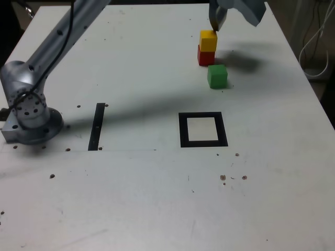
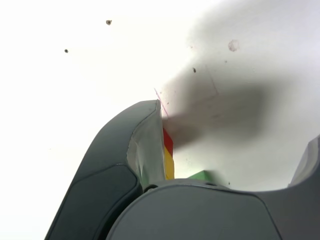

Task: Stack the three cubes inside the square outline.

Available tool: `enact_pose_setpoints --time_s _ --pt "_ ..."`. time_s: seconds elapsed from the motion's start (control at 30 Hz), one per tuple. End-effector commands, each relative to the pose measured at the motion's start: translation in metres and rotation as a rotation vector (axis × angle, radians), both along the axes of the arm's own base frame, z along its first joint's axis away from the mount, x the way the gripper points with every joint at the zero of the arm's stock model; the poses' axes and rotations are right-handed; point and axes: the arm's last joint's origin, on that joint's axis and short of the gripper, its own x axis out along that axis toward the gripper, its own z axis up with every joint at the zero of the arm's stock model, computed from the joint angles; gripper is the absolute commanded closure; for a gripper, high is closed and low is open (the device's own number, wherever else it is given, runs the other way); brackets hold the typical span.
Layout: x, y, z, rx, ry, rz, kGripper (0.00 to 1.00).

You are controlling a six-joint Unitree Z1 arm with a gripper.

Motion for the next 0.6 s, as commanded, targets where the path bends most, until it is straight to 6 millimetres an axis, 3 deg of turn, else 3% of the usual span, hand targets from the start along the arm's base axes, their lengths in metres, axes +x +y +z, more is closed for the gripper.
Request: enact_pose_setpoints --time_s 0.0,0.57 --pt "0.0031 -0.0006 -0.008 -0.023 0.007 -0.005 0.0" --pt "0.0093 -0.004 -0.0121 -0.021 -0.006 -0.016 0.01"
